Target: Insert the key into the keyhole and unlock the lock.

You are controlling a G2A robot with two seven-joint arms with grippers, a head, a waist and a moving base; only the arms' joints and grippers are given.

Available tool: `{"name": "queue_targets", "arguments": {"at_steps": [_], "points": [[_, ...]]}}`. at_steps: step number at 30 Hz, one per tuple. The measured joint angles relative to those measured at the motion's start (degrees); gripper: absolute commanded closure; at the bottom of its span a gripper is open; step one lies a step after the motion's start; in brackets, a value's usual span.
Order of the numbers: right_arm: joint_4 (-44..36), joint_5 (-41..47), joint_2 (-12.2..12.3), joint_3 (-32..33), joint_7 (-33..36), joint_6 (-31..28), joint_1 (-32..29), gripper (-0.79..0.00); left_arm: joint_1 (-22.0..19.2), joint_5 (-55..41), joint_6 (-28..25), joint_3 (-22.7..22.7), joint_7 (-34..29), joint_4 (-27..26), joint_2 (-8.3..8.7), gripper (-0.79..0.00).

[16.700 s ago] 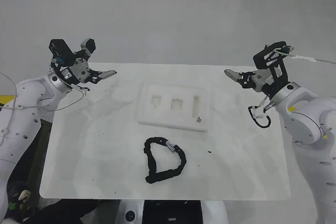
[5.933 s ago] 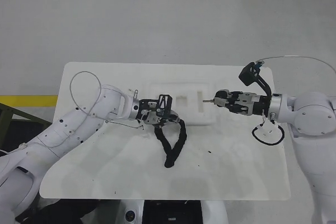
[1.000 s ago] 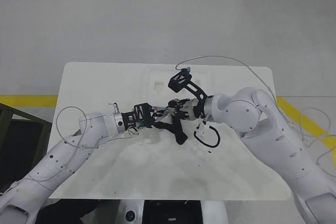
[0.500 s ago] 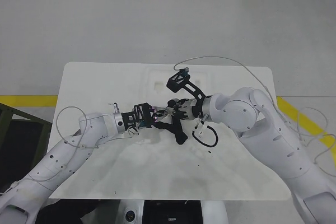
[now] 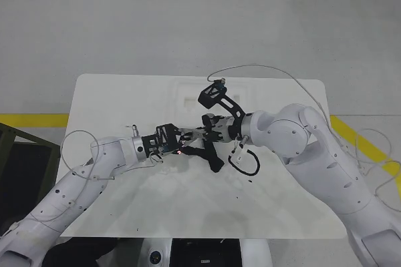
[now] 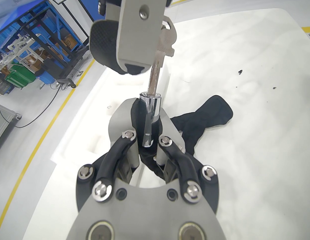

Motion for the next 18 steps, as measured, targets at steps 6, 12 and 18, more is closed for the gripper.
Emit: {"name": "queue_targets", "arguments": {"at_steps": [6, 12, 18], "points": [[-3.6, 1.5, 0.9, 3.4, 2.8, 0.1, -2.2, -0.311, -0.2, -4.0, -0.4, 0.1, -2.7, 1.4, -1.00, 0.000], [-4.1, 2.5, 1.6, 6.5, 3.7, -1.1, -4.4, -0.268, -0.6, -8.3, -1.7, -0.2, -5.1, 2.9, -1.83, 0.000], [-2.9, 3.1, 1.8, 7.0, 2.8, -2.0, -5.1, -0.222, -0.6, -10.3, -2.6, -0.7, -6.3, 3.6, -2.39, 0.000]]}}
